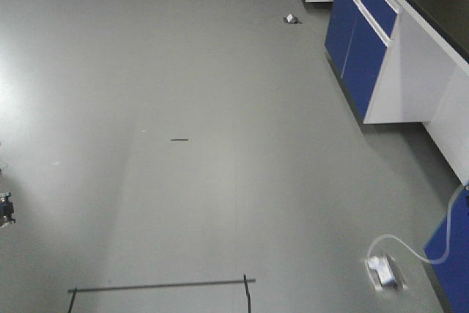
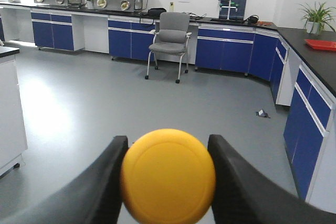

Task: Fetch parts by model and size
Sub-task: 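Drive the base to the bench with the red tray, holding both buttons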

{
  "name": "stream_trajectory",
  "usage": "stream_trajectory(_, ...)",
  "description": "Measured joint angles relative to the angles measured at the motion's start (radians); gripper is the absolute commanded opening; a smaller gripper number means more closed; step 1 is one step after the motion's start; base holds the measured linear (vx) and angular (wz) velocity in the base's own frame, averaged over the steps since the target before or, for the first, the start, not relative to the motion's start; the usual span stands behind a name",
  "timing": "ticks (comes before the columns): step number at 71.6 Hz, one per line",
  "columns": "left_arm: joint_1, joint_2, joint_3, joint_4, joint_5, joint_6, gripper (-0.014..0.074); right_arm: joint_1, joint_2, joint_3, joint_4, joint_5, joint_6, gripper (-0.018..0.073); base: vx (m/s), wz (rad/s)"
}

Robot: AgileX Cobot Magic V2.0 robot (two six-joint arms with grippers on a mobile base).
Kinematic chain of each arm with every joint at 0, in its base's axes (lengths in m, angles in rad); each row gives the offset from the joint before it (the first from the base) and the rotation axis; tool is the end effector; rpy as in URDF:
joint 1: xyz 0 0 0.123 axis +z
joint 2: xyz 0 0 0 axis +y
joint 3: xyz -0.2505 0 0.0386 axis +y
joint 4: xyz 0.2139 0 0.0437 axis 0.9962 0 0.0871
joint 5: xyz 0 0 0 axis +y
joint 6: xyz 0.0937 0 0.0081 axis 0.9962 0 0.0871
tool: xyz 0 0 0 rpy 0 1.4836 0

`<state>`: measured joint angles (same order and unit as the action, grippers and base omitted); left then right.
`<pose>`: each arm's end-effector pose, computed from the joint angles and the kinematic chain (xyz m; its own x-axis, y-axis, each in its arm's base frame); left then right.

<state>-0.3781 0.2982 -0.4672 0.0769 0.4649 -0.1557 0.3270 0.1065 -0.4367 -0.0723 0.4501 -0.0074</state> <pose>0.0638 -0.0218 0.2931 -0.2201 -0.0060 -0.9755 0.3197 0.9443 -0.0779 0.0361 0.0091 0.2956 -0.0088 -0.0795 -0.9968 -0.2927 0.9534 -0.0734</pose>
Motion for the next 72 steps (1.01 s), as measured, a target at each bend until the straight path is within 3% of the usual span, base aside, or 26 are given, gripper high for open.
stream_trajectory(72, 0.0, 0.0, 0.0, 0.0, 0.0, 0.0, -0.0007, 0.0, 0.0, 0.0, 0.0, 0.0, 0.0, -0.001, 0.67, 0.03)
